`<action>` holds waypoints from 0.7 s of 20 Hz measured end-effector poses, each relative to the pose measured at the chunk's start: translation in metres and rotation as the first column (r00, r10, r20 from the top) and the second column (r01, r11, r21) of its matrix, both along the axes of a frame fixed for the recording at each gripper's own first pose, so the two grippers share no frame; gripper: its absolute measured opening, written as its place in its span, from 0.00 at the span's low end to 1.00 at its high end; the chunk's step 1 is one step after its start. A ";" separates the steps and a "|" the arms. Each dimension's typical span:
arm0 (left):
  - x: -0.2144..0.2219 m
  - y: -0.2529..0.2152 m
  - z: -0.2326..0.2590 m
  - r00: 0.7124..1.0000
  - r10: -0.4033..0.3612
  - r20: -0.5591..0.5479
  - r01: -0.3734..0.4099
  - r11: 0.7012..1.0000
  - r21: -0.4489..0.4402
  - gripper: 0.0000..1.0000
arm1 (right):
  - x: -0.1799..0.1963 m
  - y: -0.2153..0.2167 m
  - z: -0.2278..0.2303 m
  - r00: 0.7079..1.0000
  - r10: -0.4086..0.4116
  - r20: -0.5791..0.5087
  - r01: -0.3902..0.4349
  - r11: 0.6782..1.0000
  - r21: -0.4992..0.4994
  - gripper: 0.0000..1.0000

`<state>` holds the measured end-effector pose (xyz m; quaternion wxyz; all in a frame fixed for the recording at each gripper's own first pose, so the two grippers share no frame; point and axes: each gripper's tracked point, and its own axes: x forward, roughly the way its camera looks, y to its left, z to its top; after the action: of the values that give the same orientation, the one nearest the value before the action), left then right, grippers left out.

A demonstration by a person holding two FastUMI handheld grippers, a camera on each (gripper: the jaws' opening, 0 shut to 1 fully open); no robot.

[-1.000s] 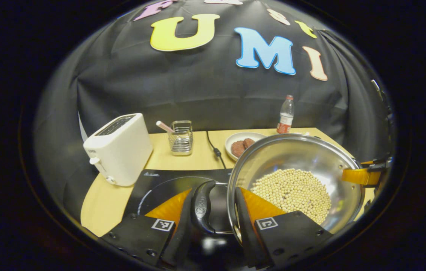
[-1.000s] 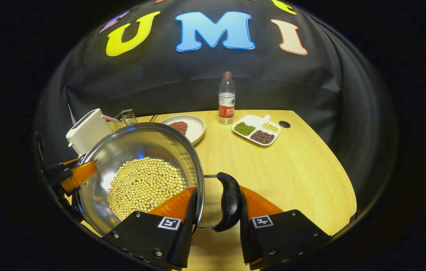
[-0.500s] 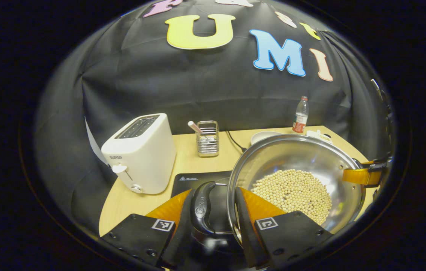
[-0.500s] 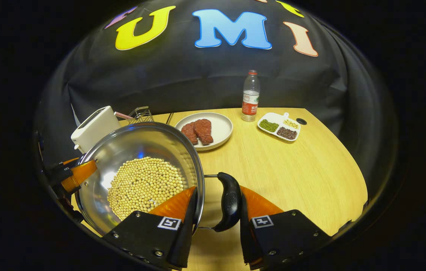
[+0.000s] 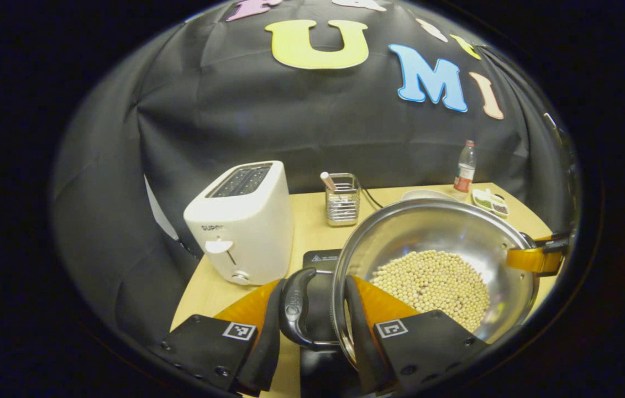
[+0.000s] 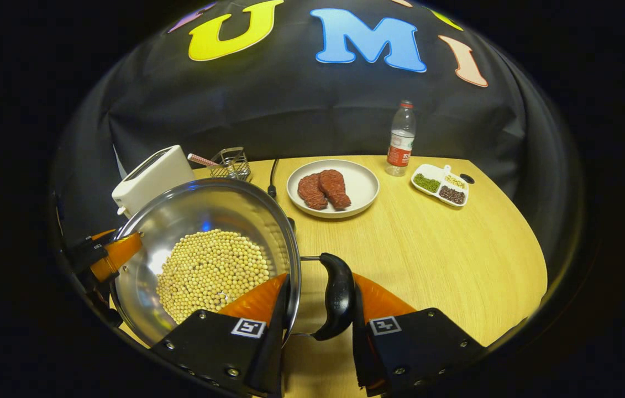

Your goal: First push the handle of the pot to place it horizontally, then grasp the pot with both hands and set it on the induction cooktop.

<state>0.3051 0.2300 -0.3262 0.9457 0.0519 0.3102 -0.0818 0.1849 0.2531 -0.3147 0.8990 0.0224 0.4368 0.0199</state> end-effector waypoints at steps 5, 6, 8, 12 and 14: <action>0.002 0.013 -0.009 1.000 0.018 -0.001 -0.018 1.000 -0.003 0.60 | 0.006 0.010 -0.002 1.000 0.004 0.020 -0.005 1.000 0.029 0.54; 0.000 0.014 -0.012 1.000 0.029 -0.008 -0.029 0.999 -0.013 0.66 | 0.008 0.010 -0.001 1.000 0.003 0.020 -0.004 0.999 0.043 0.54; 0.006 0.017 -0.001 0.997 0.066 0.051 -0.064 0.997 -0.037 0.73 | 0.007 0.012 0.005 0.999 0.023 0.049 -0.026 0.998 0.061 0.62; 0.006 0.020 0.045 0.975 0.135 0.175 -0.130 0.991 -0.039 0.92 | 0.007 -0.013 0.051 0.979 0.030 0.201 -0.038 0.999 0.036 0.97; -0.003 0.011 0.073 0.962 0.147 0.232 -0.141 0.989 -0.043 0.96 | 0.005 -0.033 0.071 0.965 0.031 0.259 -0.039 0.999 0.025 0.97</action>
<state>0.3024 0.2414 -0.2535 0.9798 0.0262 0.1981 -0.0103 0.1895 0.2203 -0.2434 0.9474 0.0252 0.3159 0.0449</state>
